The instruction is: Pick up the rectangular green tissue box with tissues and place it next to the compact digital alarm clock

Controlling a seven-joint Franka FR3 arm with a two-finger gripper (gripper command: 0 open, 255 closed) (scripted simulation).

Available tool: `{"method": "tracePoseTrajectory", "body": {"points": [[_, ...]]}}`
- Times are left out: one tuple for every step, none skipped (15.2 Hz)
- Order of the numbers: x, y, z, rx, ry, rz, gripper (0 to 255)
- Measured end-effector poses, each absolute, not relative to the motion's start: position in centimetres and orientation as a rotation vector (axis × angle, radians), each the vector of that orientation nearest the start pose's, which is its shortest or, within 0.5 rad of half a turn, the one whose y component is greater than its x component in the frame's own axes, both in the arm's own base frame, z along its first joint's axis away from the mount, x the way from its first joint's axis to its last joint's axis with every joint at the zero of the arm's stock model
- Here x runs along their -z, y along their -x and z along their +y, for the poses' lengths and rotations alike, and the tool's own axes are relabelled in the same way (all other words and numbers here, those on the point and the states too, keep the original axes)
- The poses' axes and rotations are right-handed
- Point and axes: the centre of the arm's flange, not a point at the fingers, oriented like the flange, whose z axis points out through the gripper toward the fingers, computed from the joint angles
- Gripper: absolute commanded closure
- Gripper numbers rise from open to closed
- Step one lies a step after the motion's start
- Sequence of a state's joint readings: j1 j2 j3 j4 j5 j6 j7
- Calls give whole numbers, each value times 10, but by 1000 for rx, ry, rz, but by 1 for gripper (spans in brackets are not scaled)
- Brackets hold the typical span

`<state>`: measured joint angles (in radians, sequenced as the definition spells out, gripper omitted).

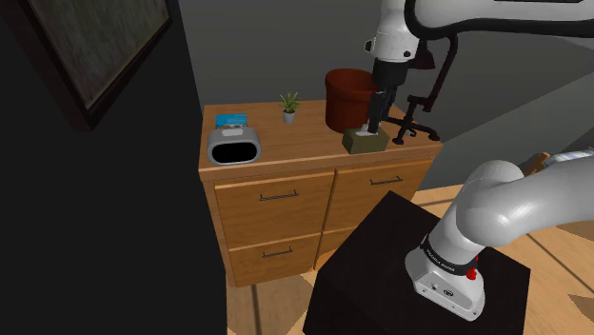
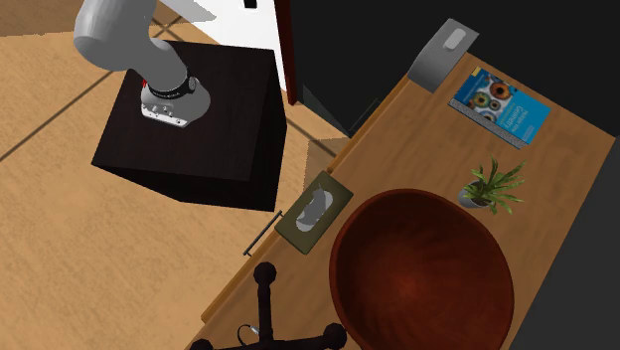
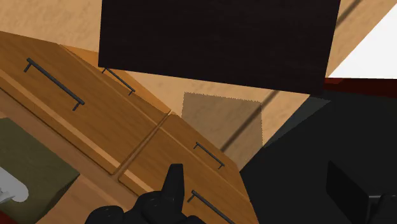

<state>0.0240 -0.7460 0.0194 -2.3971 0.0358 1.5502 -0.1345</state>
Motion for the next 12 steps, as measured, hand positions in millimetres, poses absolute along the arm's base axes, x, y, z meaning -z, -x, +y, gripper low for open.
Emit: {"method": "tracePoseTrajectory", "body": {"points": [[-557, -312, 19, -155, 3099, -266, 0], [-554, -312, 15, -156, 3106, -278, 0], [-547, -311, 9, -156, 3117, -297, 0], [-538, -310, 5, -157, 3131, -322, 0], [-531, -312, -4, -158, 3145, -346, 0], [-522, -315, -10, -159, 3159, -374, 0], [-516, -317, -18, -159, 3174, -402, 0], [-505, -317, -28, -160, 3188, -431, 0], [-501, -320, -35, -160, 3202, -460, 0], [-494, -320, -40, -160, 3217, -490, 0], [-487, -321, -50, -161, 3230, -519, 0], [-481, -324, -60, -162, 3244, -549, 0]]}}
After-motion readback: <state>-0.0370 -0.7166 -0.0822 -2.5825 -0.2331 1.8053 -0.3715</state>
